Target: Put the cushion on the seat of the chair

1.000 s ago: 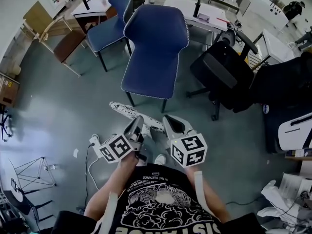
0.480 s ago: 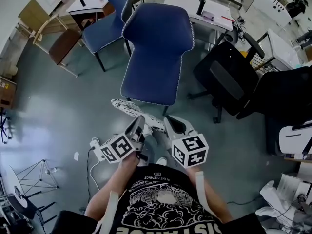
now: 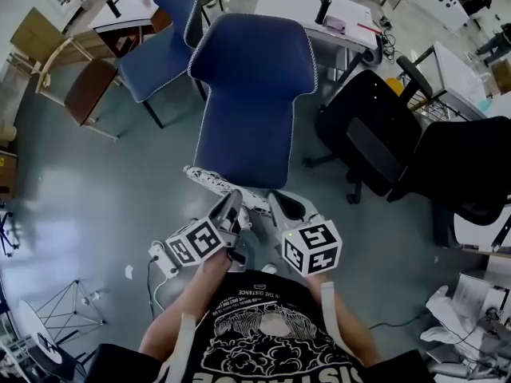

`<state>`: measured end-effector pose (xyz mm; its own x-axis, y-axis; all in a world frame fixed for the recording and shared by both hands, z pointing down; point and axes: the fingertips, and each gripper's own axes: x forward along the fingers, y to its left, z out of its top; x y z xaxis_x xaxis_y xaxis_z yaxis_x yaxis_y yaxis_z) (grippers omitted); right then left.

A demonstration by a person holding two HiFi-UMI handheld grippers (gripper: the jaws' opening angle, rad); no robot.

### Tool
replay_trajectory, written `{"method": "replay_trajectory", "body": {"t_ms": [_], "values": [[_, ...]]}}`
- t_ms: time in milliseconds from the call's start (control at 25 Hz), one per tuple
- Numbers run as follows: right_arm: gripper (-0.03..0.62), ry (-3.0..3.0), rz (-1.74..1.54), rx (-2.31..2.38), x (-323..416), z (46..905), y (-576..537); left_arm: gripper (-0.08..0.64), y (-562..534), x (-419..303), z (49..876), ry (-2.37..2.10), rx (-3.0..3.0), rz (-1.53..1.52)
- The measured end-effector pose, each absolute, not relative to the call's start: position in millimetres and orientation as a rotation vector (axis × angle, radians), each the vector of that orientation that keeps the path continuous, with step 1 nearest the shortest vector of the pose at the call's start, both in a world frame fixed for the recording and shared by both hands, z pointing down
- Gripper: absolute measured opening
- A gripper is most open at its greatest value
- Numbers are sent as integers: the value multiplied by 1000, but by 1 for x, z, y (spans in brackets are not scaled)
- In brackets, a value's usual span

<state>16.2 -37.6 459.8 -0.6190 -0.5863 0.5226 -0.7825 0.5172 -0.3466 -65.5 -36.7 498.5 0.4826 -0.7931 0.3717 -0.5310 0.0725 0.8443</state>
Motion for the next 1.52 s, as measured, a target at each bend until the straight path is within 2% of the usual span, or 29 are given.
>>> {"method": "replay_trajectory", "body": {"t_ms": [680,1520], "values": [[-2,-2314,802,1248,-2,463,-125,18,-158,-72,516,-1041,1604,-271],[-2,-2300,883,1189,25,501,-196,20,-246,-59,555,-1094,1564,-251]]}}
